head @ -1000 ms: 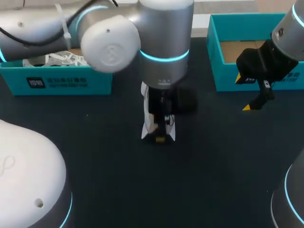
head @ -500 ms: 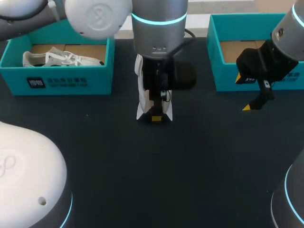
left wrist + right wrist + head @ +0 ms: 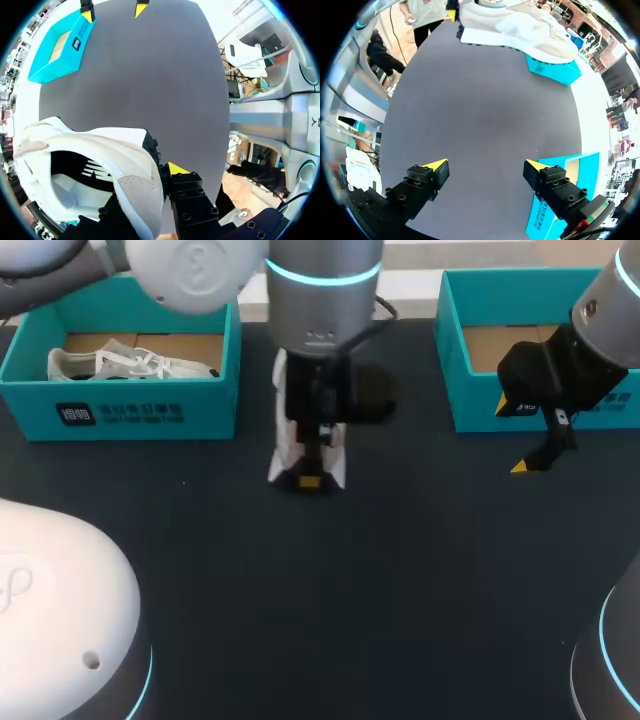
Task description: Take the shoe out of the shoebox, open the shoe tongue, remove and reinsert the insole, then place the shoe into the shoebox
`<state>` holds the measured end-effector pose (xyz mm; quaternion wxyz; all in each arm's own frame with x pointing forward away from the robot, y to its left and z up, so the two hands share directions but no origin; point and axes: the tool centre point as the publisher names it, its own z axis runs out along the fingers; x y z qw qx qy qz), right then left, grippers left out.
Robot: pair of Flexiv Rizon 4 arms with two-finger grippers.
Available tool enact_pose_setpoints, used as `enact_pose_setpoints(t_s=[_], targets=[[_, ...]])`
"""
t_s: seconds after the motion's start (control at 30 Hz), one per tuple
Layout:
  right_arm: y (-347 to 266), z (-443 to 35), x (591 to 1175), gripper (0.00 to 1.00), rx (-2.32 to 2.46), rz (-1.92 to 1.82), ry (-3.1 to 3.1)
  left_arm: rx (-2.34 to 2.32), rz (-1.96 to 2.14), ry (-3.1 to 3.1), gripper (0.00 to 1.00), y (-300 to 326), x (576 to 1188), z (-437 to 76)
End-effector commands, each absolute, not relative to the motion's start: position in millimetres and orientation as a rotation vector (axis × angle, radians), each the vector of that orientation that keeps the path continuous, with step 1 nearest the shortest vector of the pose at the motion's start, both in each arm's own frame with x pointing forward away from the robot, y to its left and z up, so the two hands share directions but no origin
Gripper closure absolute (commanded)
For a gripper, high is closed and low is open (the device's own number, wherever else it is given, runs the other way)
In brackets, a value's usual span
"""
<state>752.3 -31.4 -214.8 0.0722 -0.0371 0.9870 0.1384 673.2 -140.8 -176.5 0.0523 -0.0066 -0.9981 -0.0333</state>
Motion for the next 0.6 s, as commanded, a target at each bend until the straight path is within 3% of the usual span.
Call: enact_pose_setpoints(t_s=[0.03,0.6], targets=[[-31.0,-215.4,752.1,0.0,-0.112,0.413,2.966,-0.024,-0.045,-3.039,1.0,-102.2,679.6,-159.9],[-31.0,-215.4,752.1,0.0,-0.112,0.413,2.966,0.042,-0.033,-3.011,1.0,10.4,744.6,-151.3]])
